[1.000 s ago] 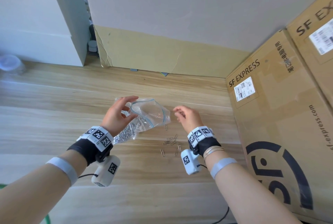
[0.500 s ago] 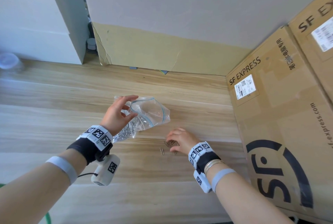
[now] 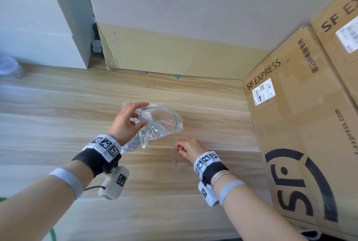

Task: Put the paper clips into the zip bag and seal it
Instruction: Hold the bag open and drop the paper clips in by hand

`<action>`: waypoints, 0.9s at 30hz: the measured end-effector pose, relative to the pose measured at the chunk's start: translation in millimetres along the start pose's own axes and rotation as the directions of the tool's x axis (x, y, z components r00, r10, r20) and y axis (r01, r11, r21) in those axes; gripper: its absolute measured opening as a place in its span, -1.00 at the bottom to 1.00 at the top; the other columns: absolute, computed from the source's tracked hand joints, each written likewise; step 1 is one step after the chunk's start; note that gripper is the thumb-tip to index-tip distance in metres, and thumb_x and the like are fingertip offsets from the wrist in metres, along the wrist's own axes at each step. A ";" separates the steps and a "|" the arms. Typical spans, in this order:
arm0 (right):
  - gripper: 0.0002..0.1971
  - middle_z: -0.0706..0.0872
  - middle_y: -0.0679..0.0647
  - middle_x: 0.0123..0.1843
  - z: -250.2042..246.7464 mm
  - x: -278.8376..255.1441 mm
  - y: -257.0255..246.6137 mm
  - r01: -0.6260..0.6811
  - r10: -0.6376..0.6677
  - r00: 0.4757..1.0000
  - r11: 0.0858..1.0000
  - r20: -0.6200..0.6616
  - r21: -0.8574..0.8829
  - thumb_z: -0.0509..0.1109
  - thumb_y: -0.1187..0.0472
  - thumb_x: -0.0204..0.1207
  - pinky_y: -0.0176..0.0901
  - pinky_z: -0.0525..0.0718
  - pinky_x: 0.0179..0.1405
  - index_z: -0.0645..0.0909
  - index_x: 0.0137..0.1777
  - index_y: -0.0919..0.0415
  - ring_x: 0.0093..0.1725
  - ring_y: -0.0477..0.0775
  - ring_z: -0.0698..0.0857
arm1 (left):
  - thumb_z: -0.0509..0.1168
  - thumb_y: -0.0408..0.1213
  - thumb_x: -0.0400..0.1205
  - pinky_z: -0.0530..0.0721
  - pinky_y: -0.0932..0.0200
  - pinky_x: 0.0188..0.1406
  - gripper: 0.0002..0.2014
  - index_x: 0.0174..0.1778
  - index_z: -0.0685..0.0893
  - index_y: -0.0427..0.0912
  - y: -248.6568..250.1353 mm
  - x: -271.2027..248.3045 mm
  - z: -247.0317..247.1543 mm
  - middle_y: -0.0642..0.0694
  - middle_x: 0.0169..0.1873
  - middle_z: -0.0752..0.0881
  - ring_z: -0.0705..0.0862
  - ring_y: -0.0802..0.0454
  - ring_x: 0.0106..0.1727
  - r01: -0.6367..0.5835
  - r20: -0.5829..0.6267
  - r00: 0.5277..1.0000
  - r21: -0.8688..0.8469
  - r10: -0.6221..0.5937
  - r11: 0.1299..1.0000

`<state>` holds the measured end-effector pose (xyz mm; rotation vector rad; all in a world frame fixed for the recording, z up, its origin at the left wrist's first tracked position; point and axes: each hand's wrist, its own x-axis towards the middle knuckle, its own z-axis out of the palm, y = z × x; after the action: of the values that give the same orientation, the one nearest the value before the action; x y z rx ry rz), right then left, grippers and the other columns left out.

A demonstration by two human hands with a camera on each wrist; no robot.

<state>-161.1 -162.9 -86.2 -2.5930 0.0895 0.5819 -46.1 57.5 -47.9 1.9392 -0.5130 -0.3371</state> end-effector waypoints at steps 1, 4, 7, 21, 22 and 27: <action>-0.80 0.78 0.17 -0.08 0.3 1.4 -1.7 -0.015 0.015 1.000 1.000 -0.010 0.007 0.29 0.42 0.41 -0.17 0.59 -0.04 0.67 -0.03 0.26 -0.10 0.15 0.70 | 0.42 -0.41 0.46 0.58 0.51 -0.21 -0.44 0.10 0.43 0.37 0.0 0.2 0.0 0.34 0.07 0.47 0.55 0.26 -0.08 -0.002 -0.001 1.000 -0.002 0.002 1.000; -0.77 0.80 0.16 -0.12 1.7 4.7 -4.3 -0.064 0.064 0.997 0.998 -0.034 0.012 0.27 0.42 0.37 -0.16 0.63 -0.04 0.71 -0.07 0.23 -0.14 0.13 0.72 | 0.42 -0.40 0.46 0.58 0.44 -0.23 -0.44 0.10 0.43 0.38 -0.6 0.6 -0.5 0.34 0.06 0.47 0.54 0.28 -0.08 0.000 -0.002 1.000 -0.004 0.000 1.000; -0.79 0.81 0.17 -0.13 -2.6 4.6 -4.8 -0.088 0.092 0.995 0.993 -0.040 0.077 0.30 0.43 0.38 -0.21 0.64 -0.04 0.74 -0.11 0.24 -0.24 0.00 0.66 | 0.42 -0.39 0.46 0.60 0.47 -0.21 -0.44 0.10 0.42 0.39 -1.2 1.1 -1.5 0.30 0.07 0.49 0.54 0.28 -0.07 -0.003 0.002 1.000 0.006 0.003 1.000; -0.88 0.81 0.12 -0.08 -78.5 30.5 -62.9 0.205 -0.099 0.928 0.941 -0.360 0.268 0.47 0.35 0.39 -0.32 0.67 0.00 0.75 -0.08 0.24 -0.14 0.00 0.75 | 0.44 -0.45 0.43 0.59 0.47 -0.24 -0.29 0.05 0.41 0.60 -0.9 5.7 2.1 0.32 0.08 0.51 0.55 0.39 -0.11 -0.020 0.006 1.000 -0.026 0.020 0.999; -0.88 0.82 0.12 -0.07 -77.3 32.8 -65.5 0.220 -0.109 0.924 0.935 -0.366 0.277 0.47 0.33 0.40 -0.33 0.65 0.02 0.76 -0.08 0.23 -0.13 -0.02 0.75 | 0.44 -0.45 0.43 0.58 0.46 -0.25 -0.26 0.05 0.39 0.64 -1.5 5.9 1.7 0.31 0.08 0.53 0.55 0.41 -0.12 -0.021 0.001 1.000 -0.026 0.021 0.999; -0.90 0.79 -0.03 -0.25 -84.1 19.7 -40.5 0.106 0.049 0.930 0.914 -0.365 0.393 0.39 0.25 0.48 -0.39 0.72 -0.18 0.73 -0.08 0.14 -0.32 -0.19 0.73 | 0.44 -0.41 0.44 0.58 0.49 -0.25 -0.29 0.05 0.39 0.64 -3.5 5.4 -1.1 0.29 0.09 0.54 0.57 0.29 -0.11 -0.017 -0.006 1.000 -0.019 0.017 1.000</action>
<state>-104.1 -165.5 -9.8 -2.2524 0.2658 0.0422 -40.2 57.0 -50.6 1.9159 -0.5207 -0.3239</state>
